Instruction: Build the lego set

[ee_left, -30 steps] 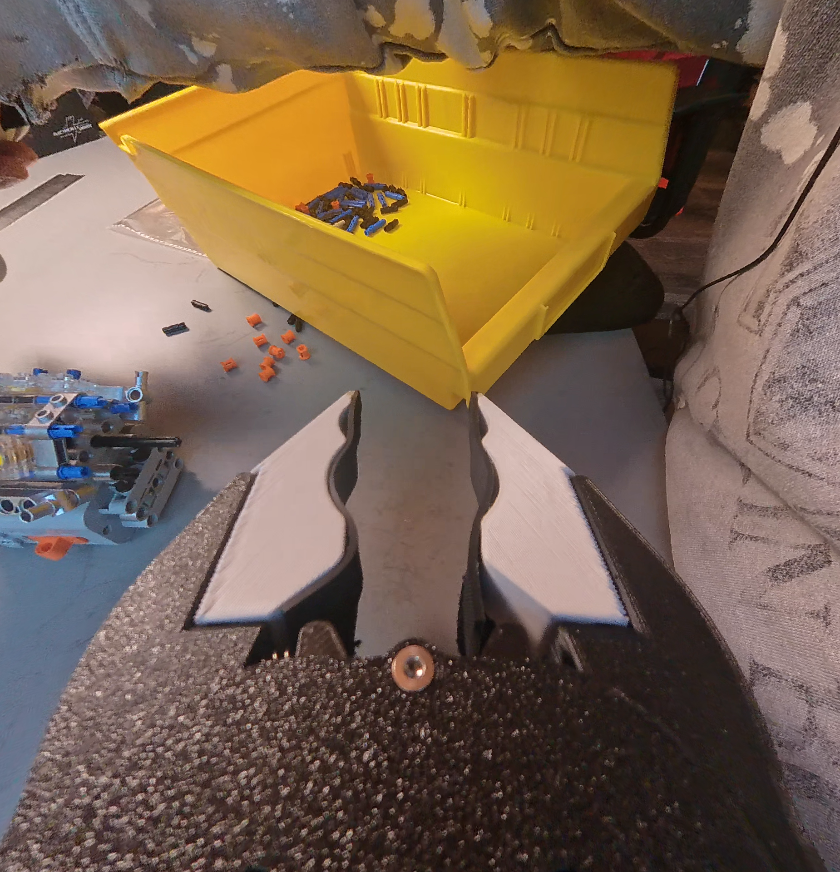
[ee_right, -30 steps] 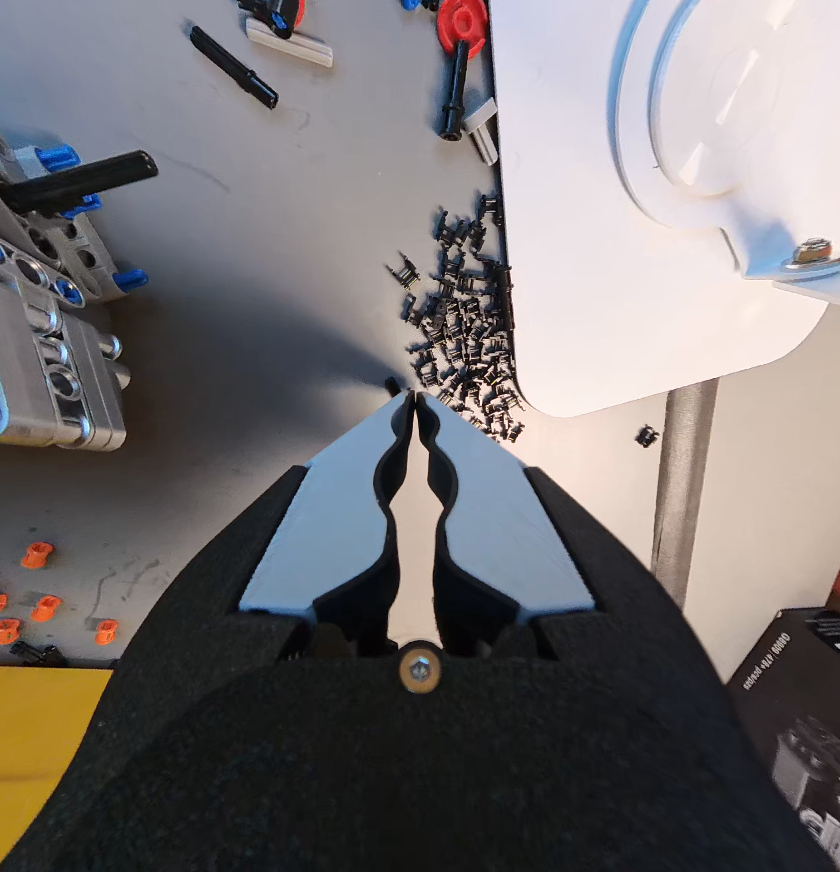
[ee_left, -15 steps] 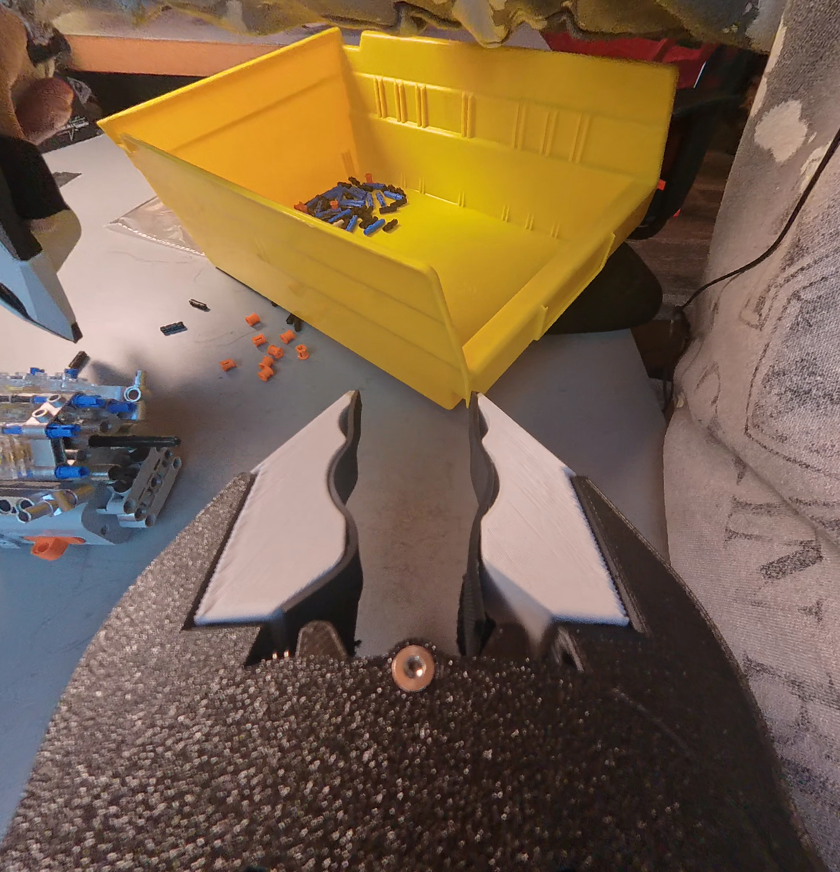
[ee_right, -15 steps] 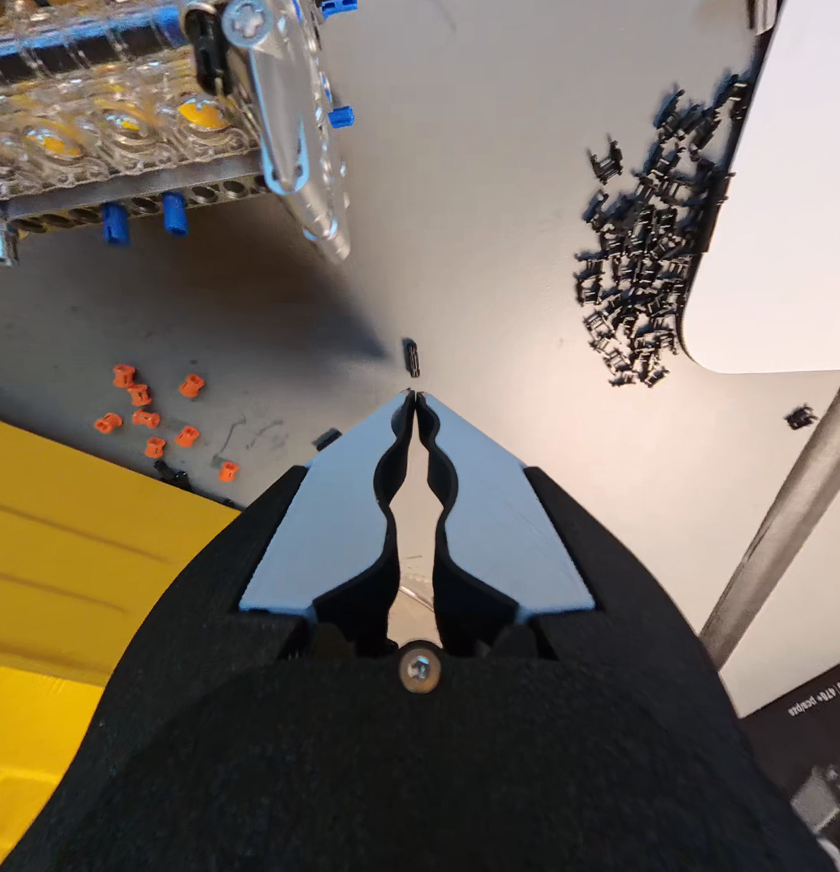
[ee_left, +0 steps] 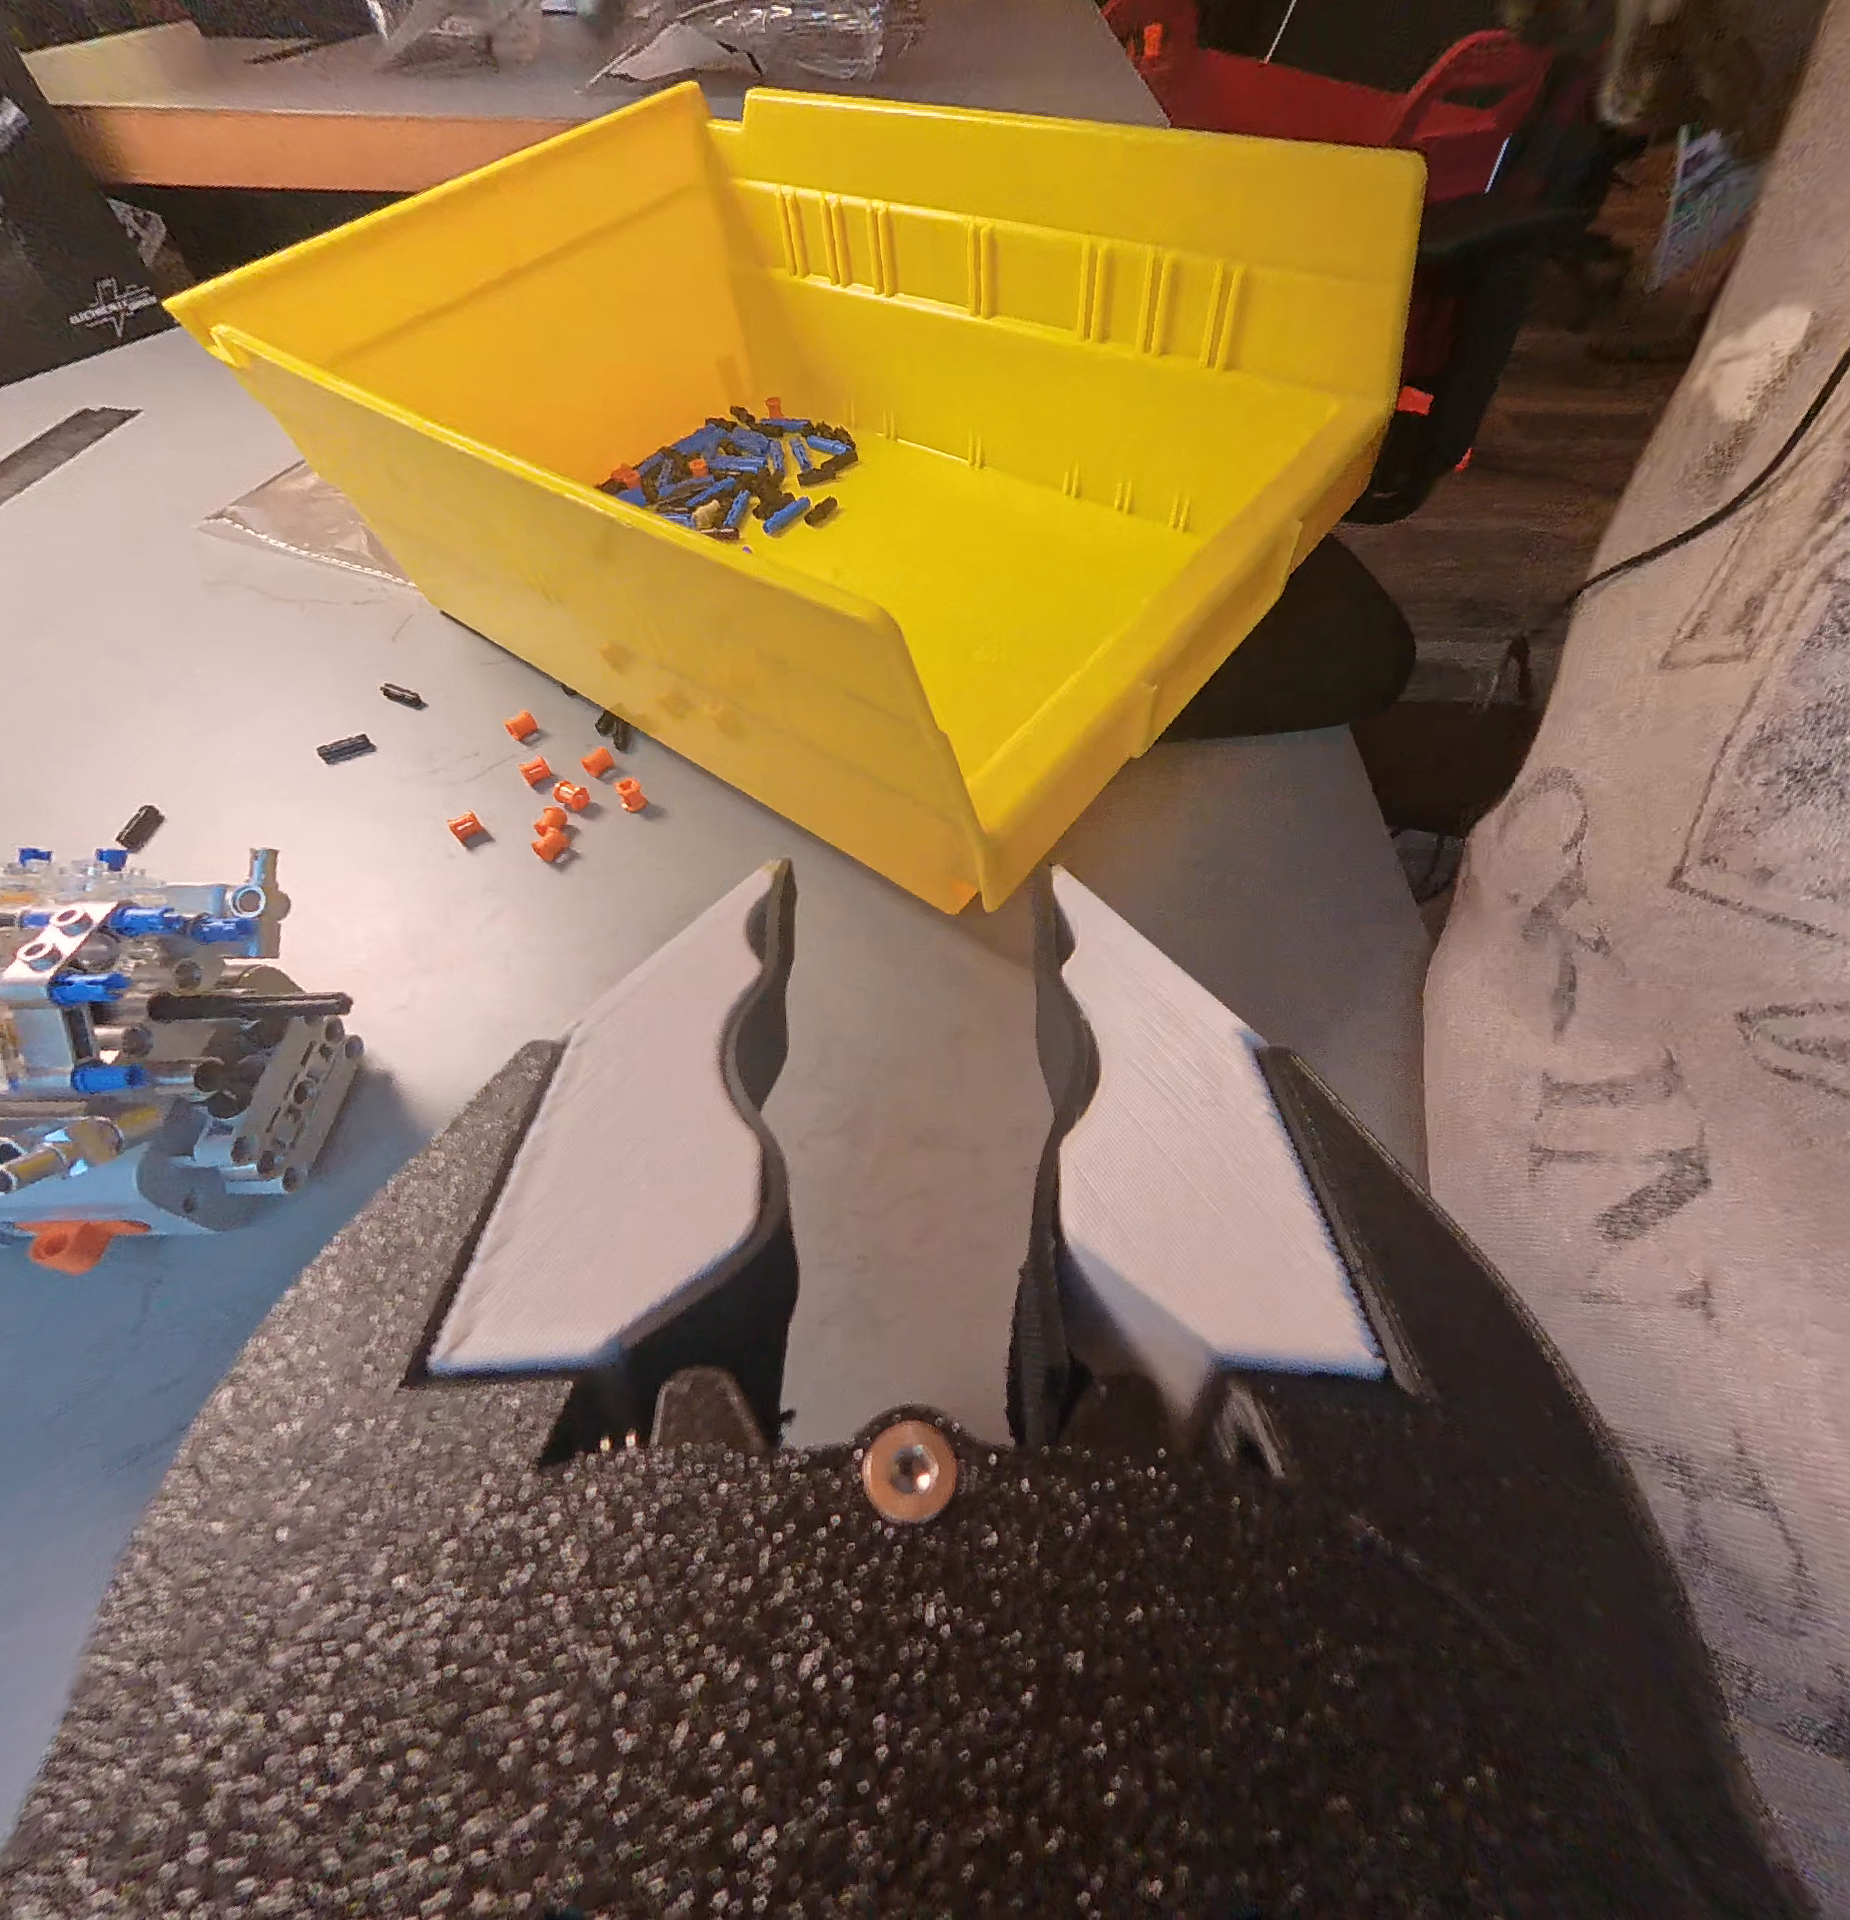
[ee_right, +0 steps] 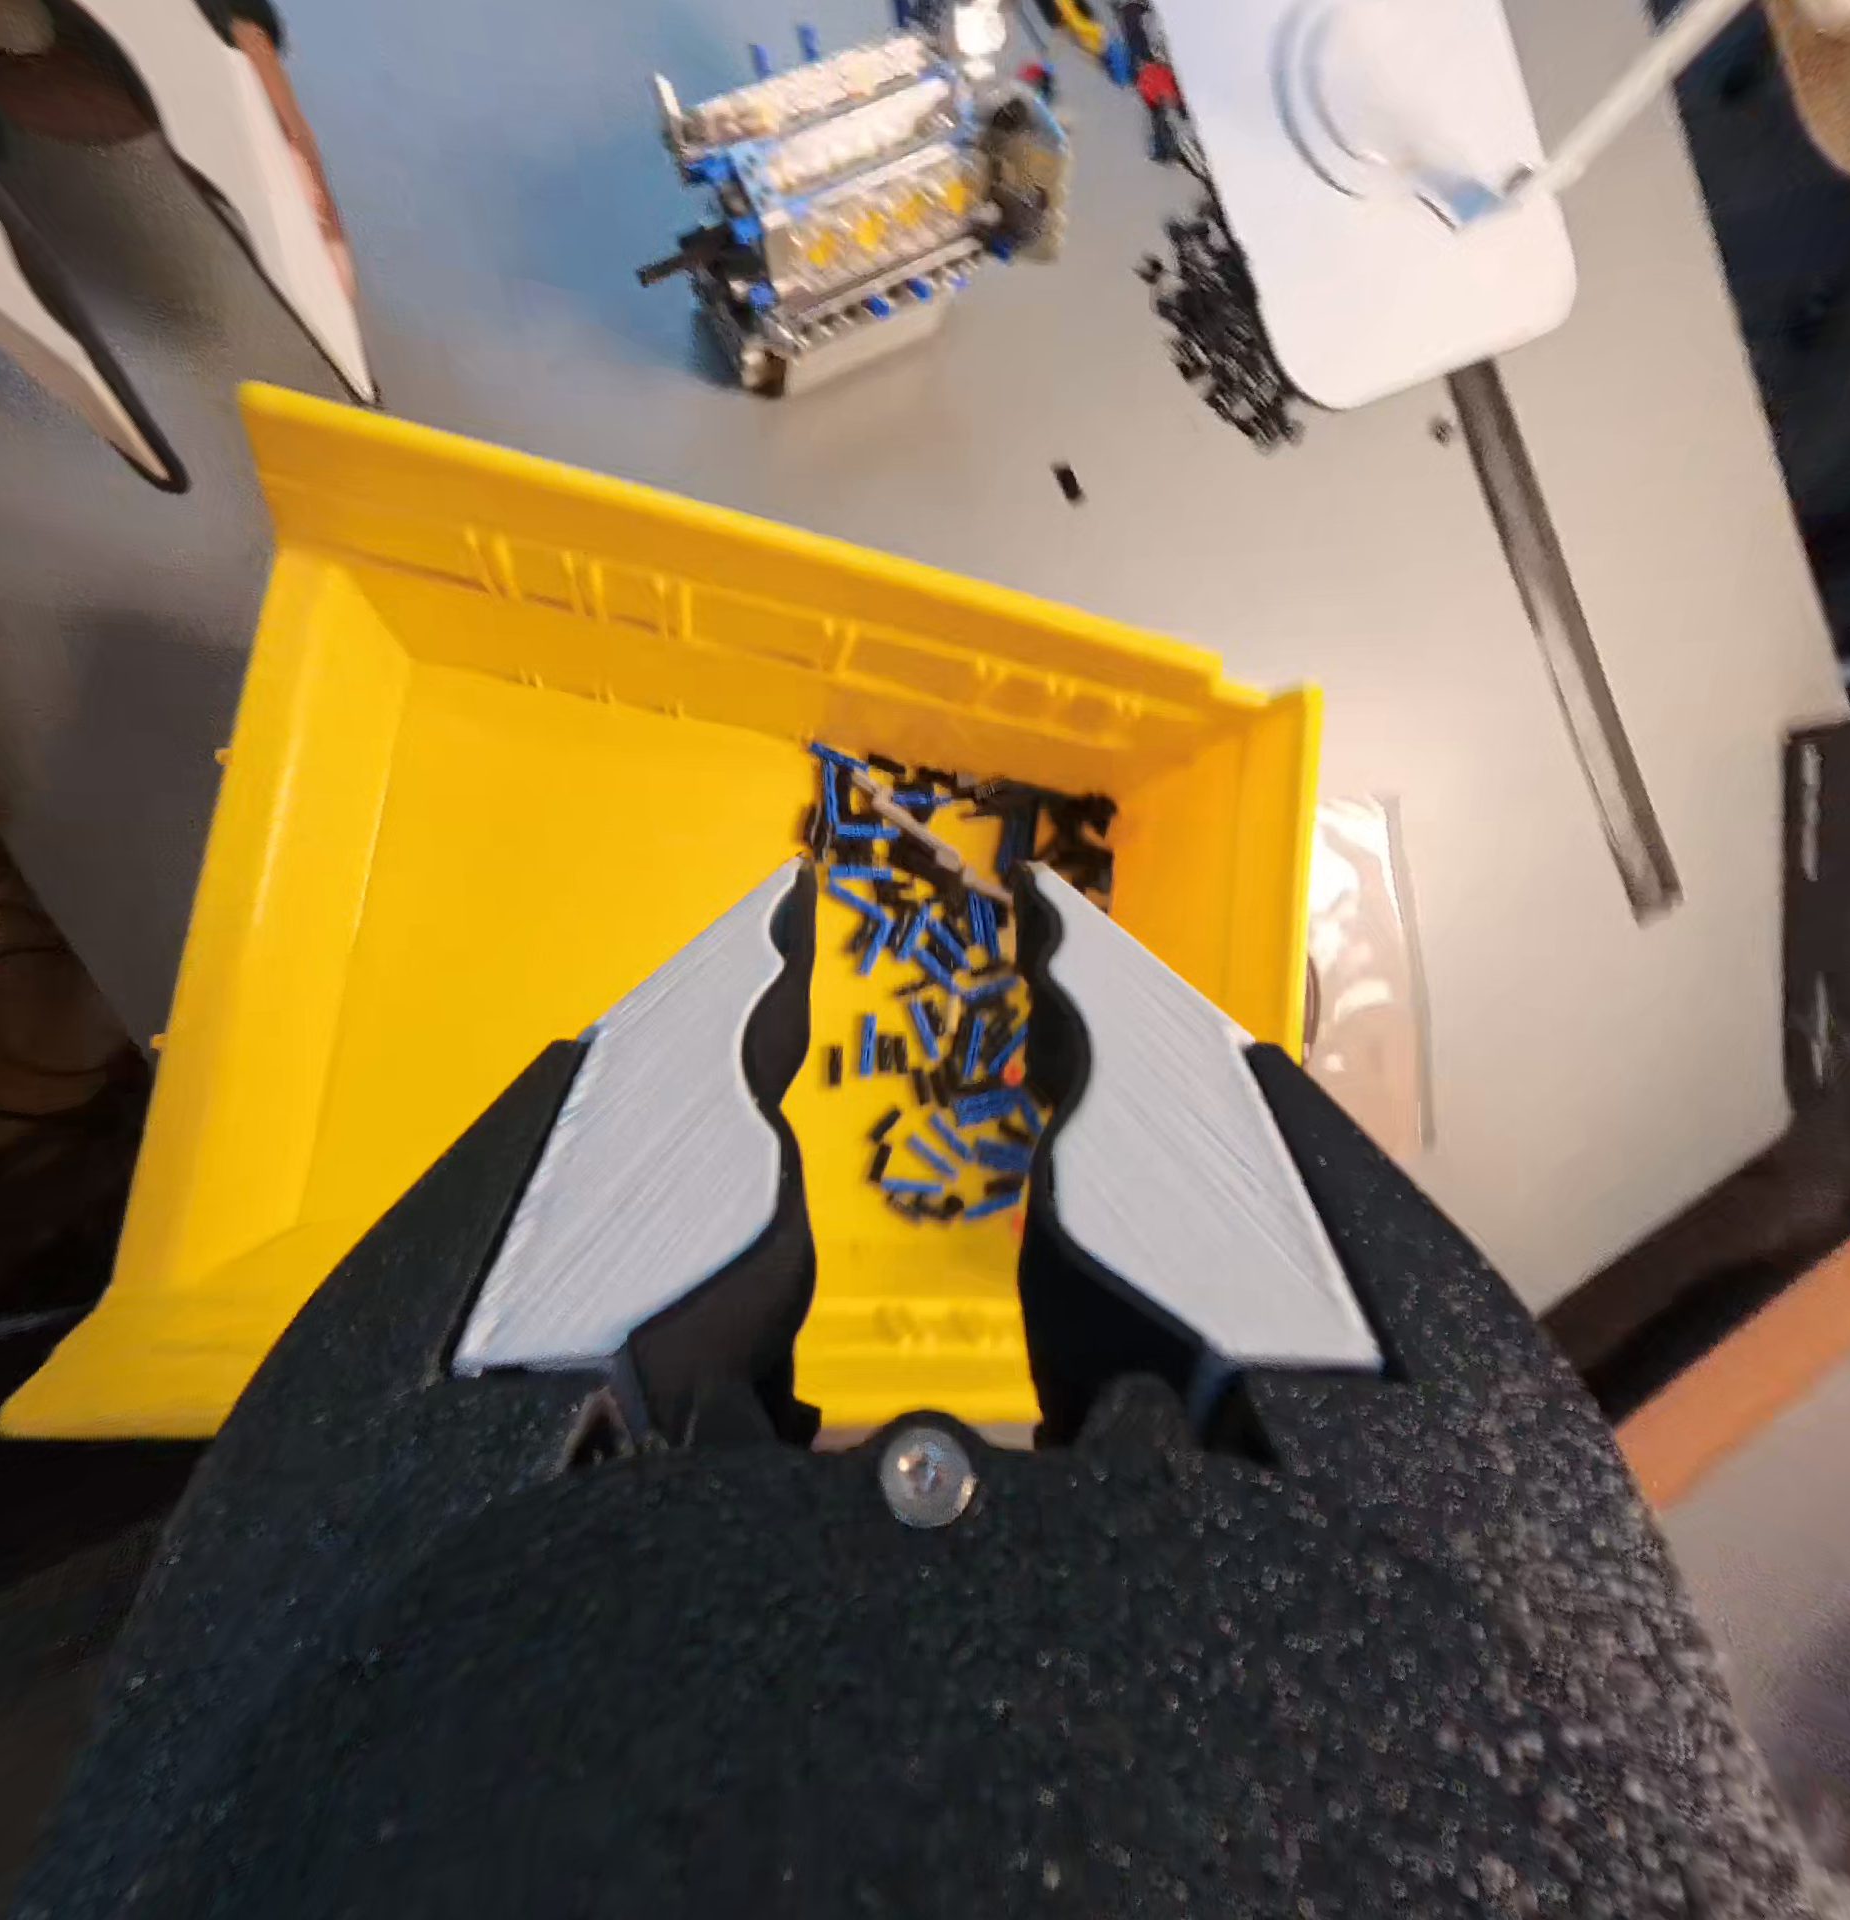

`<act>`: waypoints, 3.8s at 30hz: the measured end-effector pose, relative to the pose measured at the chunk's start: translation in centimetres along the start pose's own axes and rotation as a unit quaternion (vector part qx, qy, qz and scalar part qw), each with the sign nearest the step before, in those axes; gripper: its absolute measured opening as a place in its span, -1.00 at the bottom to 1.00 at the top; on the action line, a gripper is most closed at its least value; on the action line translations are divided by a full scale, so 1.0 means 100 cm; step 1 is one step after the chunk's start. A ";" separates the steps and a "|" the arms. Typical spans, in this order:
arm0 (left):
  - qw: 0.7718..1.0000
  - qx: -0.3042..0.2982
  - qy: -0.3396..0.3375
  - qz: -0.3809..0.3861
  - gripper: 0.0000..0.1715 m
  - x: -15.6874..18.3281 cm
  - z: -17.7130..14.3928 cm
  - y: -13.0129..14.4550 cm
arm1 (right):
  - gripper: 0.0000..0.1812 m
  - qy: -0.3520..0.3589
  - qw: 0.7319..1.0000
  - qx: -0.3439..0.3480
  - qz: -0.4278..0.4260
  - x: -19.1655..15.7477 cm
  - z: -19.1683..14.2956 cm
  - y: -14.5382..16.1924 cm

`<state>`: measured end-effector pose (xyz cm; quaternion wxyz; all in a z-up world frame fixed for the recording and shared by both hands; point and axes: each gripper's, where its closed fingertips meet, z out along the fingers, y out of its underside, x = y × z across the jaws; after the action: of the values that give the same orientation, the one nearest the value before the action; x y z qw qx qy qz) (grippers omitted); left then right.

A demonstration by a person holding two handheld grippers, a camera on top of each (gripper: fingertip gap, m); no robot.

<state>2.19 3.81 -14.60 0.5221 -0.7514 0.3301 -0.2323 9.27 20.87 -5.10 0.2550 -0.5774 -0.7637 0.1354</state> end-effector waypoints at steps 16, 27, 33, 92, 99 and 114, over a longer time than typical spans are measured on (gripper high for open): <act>0.991 0.058 -0.095 -0.069 -0.46 -0.002 0.037 -0.031 | 0.37 0.160 0.874 0.287 0.358 -0.154 -0.020 0.091; 0.979 0.050 -0.197 -0.007 -0.72 -0.016 0.056 -0.052 | -0.82 0.384 0.834 0.252 0.305 -0.115 -0.029 0.122; 0.975 0.087 -0.203 0.001 -0.74 -0.048 0.062 -0.109 | -0.87 0.450 0.820 0.266 0.234 -0.049 -0.079 0.098; 0.955 0.043 -0.287 -0.052 -0.46 -0.127 -0.075 0.014 | -1.00 -0.073 0.977 0.176 -0.093 -0.031 0.157 0.026; 0.954 0.059 -0.283 -0.079 -0.47 -0.130 -0.080 0.013 | -1.00 -0.058 0.978 0.187 -0.073 -0.019 0.151 0.029; 0.954 0.064 -0.278 -0.093 -0.46 -0.130 -0.081 0.013 | -1.00 0.013 0.987 0.155 -0.047 0.010 0.159 0.042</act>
<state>-12.54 7.94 -13.10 0.6161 -0.7787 0.0856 -0.0823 3.83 24.47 -20.23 0.3573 -0.4958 -0.7565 0.2329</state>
